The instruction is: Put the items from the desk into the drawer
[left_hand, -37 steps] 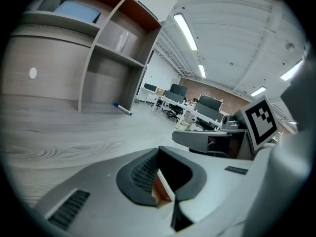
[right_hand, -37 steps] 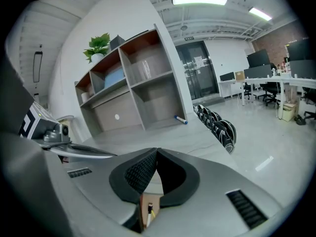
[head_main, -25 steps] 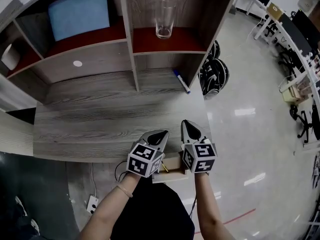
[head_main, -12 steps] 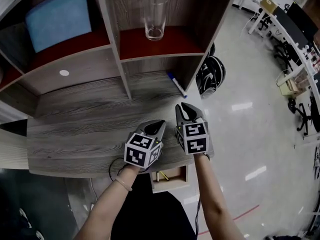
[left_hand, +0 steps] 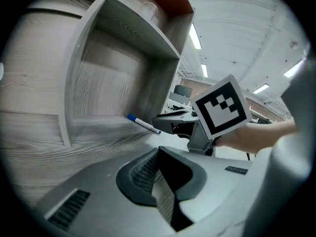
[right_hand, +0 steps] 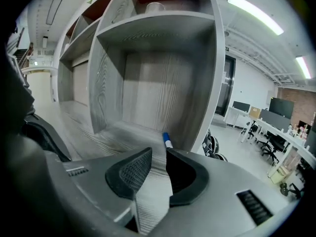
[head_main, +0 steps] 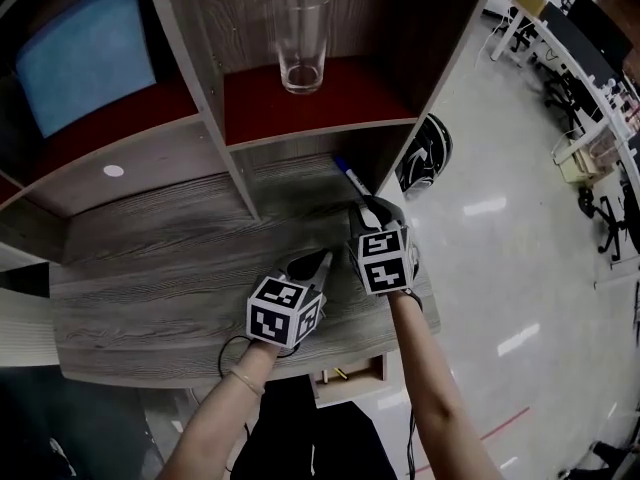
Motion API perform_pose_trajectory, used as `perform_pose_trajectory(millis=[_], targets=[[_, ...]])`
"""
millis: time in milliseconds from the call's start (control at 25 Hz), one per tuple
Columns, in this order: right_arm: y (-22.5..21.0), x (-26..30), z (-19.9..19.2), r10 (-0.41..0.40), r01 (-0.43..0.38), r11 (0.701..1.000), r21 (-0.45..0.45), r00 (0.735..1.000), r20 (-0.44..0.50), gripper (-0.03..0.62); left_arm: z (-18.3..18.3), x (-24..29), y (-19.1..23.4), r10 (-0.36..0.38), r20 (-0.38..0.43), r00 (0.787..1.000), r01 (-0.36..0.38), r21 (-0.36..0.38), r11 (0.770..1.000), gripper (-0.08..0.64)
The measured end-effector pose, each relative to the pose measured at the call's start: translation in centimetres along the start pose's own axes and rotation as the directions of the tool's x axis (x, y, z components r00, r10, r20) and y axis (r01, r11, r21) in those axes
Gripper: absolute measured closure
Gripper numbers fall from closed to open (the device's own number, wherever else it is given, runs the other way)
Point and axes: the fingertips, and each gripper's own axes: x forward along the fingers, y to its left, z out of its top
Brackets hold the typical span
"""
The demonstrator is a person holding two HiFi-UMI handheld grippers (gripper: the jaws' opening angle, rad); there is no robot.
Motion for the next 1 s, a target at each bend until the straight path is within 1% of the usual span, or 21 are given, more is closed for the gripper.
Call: perform_pose_trajectory(millis=[80,240,400,560,640,760,1000], targets=[[-0.3,0.9,-0.1,-0.019,0.019,1.0,-0.008,1.0,-0.016,0.517,-0.1,0.1,0.2,-0.006,-0.004,1.0,0.006,-0.004,1.0,0.534],[-0.3,2.4,-0.4,-0.05,0.05,0.999,-0.006,0.998,-0.043,0.476,-0.3,0.3,0.5,-0.016,-0.012,1.0,0.016,-0.01,1.0,0.534],[-0.5,2.8,-0.8,-0.1,0.1,0.995,0.0,0.993,-0.059,0.465,-0.2,0.3,0.9,-0.02,-0.017,1.0,0.02,-0.013,1.0,0.534],[-1.6,1.9,-1.7,-0.161,0.163,0.986,0.041,0.985,-0.054,0.463,-0.2,0.2,1.3,-0.017,-0.016,1.0,0.017,-0.023,1.0,0.534],[-2.3,1.6,-2.5,-0.179,0.185,0.98,0.076,0.981,-0.076,0.463,-0.2,0.2,1.3,-0.017,-0.016,1.0,0.017,-0.026,1.0,0.534],[-3.1,1.7,-3.6,-0.179,0.193,0.974,0.122,0.977,-0.119,0.462,-0.1,0.4,1.3,-0.017,-0.013,1.0,0.016,-0.03,0.999,0.534],[-4.0,2.8,-4.8,-0.145,0.175,0.978,0.114,0.963,-0.228,0.457,-0.1,0.5,1.4,-0.014,-0.011,1.0,0.013,-0.038,0.999,0.534]])
